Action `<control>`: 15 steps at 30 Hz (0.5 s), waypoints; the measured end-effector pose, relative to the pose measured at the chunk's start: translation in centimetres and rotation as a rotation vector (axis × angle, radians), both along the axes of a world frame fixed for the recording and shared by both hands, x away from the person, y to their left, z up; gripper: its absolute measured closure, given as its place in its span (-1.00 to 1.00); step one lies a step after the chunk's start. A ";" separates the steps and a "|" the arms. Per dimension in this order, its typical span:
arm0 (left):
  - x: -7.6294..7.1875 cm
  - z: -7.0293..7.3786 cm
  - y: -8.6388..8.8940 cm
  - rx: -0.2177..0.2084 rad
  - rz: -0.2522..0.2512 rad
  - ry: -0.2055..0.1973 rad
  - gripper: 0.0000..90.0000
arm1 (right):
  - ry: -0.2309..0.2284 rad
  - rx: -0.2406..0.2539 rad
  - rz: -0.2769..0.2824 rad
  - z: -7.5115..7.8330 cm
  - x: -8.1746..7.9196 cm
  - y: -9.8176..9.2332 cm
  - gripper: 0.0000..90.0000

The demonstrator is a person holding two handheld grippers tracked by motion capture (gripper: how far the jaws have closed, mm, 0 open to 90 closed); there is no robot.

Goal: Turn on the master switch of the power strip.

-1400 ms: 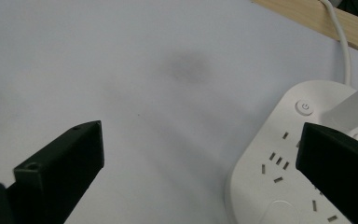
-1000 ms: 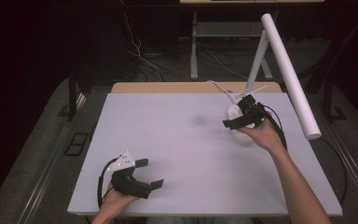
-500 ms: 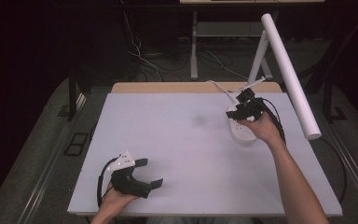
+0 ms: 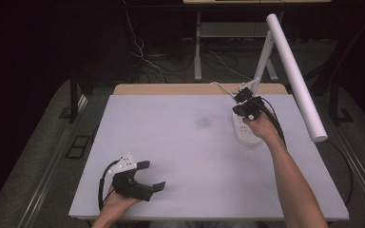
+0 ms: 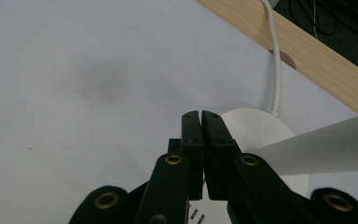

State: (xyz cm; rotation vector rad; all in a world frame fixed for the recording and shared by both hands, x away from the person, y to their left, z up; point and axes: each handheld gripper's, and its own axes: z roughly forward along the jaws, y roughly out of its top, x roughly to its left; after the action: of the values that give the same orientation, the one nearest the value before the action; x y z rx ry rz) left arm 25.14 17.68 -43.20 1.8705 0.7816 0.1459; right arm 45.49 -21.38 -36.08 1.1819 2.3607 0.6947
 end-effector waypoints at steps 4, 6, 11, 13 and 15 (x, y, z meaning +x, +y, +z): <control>0.0 0.0 0.0 -0.002 0.002 0.001 -1.00 | 0.003 -0.018 -0.021 -0.5 0.4 0.1 0.98; 0.0 0.0 0.1 -0.001 0.000 0.001 -1.00 | 0.003 -0.028 -0.027 -0.7 0.6 0.1 0.98; 0.1 0.0 0.1 -0.004 0.001 -0.001 -1.00 | -0.002 -0.040 -0.045 -1.0 1.1 -0.1 0.98; 0.0 0.0 0.2 -0.002 0.000 -0.001 -1.00 | 0.002 -0.044 -0.049 -1.2 1.3 -0.3 0.98; 0.1 0.0 0.2 -0.001 0.000 -0.002 -1.00 | 0.003 -0.045 -0.051 -1.4 1.4 -0.3 0.98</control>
State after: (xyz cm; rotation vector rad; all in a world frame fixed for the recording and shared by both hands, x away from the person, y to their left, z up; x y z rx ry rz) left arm 25.19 17.87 -43.16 1.8696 0.7803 0.1473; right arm 46.89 -21.71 -37.43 1.2208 2.3277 0.6204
